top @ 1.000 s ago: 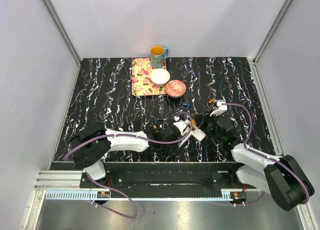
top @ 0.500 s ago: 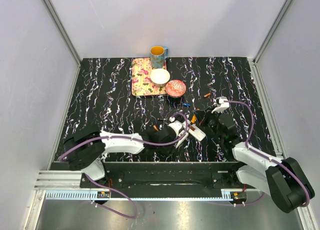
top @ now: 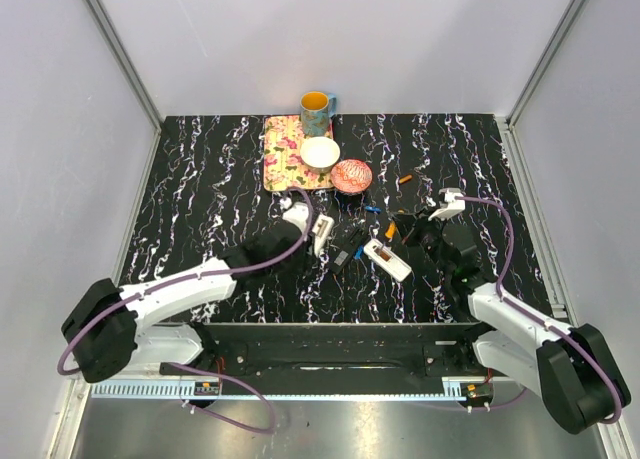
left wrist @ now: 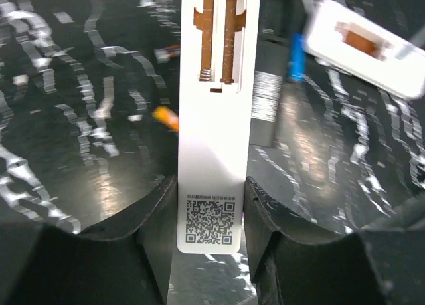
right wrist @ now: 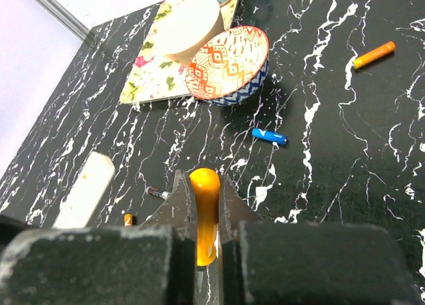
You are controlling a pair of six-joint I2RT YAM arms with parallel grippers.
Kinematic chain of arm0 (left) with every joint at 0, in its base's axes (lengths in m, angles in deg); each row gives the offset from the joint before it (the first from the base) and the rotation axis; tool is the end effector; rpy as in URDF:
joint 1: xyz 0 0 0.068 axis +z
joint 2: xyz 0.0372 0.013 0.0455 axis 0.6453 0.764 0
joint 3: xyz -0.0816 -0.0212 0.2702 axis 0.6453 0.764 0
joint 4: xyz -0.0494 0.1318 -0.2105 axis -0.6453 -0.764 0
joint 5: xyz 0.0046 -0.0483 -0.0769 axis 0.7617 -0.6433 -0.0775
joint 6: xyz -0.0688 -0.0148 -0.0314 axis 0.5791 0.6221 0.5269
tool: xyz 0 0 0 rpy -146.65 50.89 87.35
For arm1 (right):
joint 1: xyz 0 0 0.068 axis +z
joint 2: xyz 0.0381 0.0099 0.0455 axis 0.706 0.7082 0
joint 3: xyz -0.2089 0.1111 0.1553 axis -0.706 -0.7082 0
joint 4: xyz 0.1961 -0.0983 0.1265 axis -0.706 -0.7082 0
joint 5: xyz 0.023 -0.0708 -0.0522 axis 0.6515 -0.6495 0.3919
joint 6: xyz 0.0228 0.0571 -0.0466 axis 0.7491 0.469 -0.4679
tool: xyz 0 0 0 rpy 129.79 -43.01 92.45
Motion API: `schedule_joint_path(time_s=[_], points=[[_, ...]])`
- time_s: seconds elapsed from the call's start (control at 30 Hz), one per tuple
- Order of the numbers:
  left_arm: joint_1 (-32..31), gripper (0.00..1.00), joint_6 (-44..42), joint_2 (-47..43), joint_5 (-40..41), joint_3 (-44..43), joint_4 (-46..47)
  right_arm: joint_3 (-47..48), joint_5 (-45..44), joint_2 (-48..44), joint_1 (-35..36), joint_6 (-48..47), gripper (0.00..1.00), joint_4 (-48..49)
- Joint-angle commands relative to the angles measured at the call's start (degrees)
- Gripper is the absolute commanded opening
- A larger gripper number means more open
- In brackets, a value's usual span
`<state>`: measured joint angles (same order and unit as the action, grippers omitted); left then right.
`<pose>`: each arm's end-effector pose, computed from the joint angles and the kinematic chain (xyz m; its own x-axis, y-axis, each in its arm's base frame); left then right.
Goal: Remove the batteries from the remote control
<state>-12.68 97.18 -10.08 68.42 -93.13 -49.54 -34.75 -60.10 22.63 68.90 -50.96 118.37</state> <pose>0.1680 -0.2024 0.2092 -0.6626 0.1598 -0.7318 0.4582 0.8594 -0.2271 0.2091 0.0922 0.2223 -0.2578 0.3632 -0.8954 -0.3149 0.8445 0.4332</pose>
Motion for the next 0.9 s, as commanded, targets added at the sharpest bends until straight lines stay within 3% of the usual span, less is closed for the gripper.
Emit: schedule_joint_path(time_s=[0.0,0.2,0.5,0.53,0.57,0.63,0.77,0.87], points=[[7.31,0.0,1.57,-0.28,5.82,-1.75,-6.95,2.62,-1.27,1.1,-0.96,-0.49,0.0,-0.33],[13.56,0.0,3.51,3.93,6.28,-3.42,-11.0,3.77,-0.74,2.86,-2.1,-0.05,0.0,-2.53],[14.72,0.02,4.39,15.71,8.92,-6.67,-13.38,5.88,3.04,4.88,-3.42,0.74,0.0,-5.43],[14.63,0.06,4.48,15.98,9.09,-6.67,-13.29,6.05,3.21,5.06,-3.6,0.83,0.0,-5.52],[14.72,0.17,4.3,16.07,9.36,-6.5,-12.94,6.05,3.65,5.06,-3.77,0.83,0.0,-5.61],[14.72,0.31,4.13,15.89,9.45,-6.15,-12.68,5.97,3.74,5.06,-4.04,1.44,0.0,-5.61],[14.72,0.72,3.25,13.96,8.4,-5.45,-11.1,6.23,4.27,6.29,-4.91,2.23,0.0,-5.61],[14.72,0.82,2.2,10.8,6.65,-4.3,-9.35,6.76,4.53,7.78,-6.05,3.46,0.0,-5.61]])
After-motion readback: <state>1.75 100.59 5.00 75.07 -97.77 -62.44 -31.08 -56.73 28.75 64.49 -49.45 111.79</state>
